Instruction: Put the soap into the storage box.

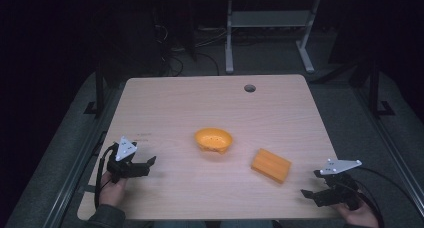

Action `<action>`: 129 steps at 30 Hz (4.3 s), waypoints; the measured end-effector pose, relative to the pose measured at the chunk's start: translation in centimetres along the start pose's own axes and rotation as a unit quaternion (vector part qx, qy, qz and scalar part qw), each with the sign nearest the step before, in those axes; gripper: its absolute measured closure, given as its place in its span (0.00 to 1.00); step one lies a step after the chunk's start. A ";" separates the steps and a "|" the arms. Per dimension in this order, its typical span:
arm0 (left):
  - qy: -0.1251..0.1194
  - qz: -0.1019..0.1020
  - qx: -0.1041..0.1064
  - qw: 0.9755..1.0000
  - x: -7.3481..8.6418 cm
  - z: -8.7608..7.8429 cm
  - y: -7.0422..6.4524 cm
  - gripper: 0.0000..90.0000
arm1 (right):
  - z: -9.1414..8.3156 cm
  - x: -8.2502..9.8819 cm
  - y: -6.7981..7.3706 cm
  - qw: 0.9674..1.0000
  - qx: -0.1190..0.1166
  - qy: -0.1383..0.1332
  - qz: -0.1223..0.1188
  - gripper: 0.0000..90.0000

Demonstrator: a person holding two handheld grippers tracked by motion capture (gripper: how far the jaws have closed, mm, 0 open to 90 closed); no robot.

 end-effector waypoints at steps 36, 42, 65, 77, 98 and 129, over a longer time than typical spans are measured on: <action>-0.003 -0.004 0.000 1.000 0.0 -0.2 0.2 0.16 | 3.3 -7.5 1.7 0.995 -0.037 0.050 -0.073 0.15; -0.003 -0.002 0.001 1.000 -0.1 -0.2 0.2 0.16 | 5.5 -9.1 2.3 0.993 -0.057 0.063 -0.085 0.15; -0.003 -0.001 0.001 1.000 -0.2 -0.3 0.2 0.16 | 10.0 -8.9 2.5 0.988 -0.062 0.115 -0.087 0.16; -0.004 0.000 0.002 1.000 -0.2 -0.3 0.2 0.16 | 10.5 -8.9 2.7 0.986 -0.053 0.121 -0.100 0.21; -0.006 -0.006 0.000 1.000 -0.2 -0.3 0.3 0.16 | 10.4 -10.0 3.2 0.979 -0.073 0.131 -0.135 0.23; -0.008 -0.008 -0.001 1.000 -0.3 -0.4 0.4 0.16 | 10.6 -15.8 3.3 0.975 -0.095 0.108 -0.167 0.23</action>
Point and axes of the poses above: each handheld gripper's, and its own axes: z roughly forward along the jaws, x roughly out of its underside, y roughly to its left, the point moved 4 cm from there along z, roughly forward along the jaws, and after that the axes turned 11 degrees about -y, right-handed, at the moved point
